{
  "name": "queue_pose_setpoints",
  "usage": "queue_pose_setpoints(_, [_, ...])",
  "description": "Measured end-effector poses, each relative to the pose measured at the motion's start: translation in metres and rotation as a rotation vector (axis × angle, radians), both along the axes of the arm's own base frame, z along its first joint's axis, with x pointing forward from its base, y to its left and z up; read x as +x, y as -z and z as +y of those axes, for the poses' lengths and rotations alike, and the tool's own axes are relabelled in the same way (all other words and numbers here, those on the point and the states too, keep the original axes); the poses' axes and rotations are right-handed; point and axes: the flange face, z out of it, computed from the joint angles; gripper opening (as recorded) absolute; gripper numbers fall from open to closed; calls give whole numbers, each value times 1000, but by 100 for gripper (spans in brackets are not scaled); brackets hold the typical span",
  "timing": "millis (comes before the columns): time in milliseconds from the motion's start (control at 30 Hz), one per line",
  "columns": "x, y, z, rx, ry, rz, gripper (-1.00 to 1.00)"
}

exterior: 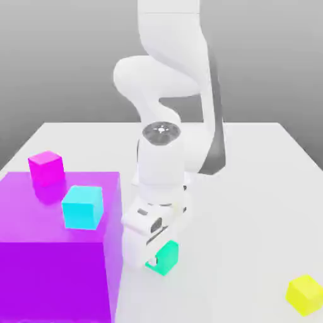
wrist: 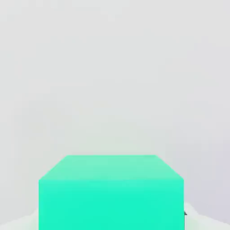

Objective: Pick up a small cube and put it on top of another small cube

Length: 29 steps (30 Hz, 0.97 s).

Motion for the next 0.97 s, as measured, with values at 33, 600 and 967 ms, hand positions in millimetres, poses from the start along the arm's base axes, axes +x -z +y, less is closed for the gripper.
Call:
queue_pose_setpoints(33, [0,-8,0,0,0,0,-100])
queue_pose_setpoints(600, [96,-81,210,-10,-296,-2,-100])
queue_pose_setpoints(967, [99,-35,276,1,-369,2,100])
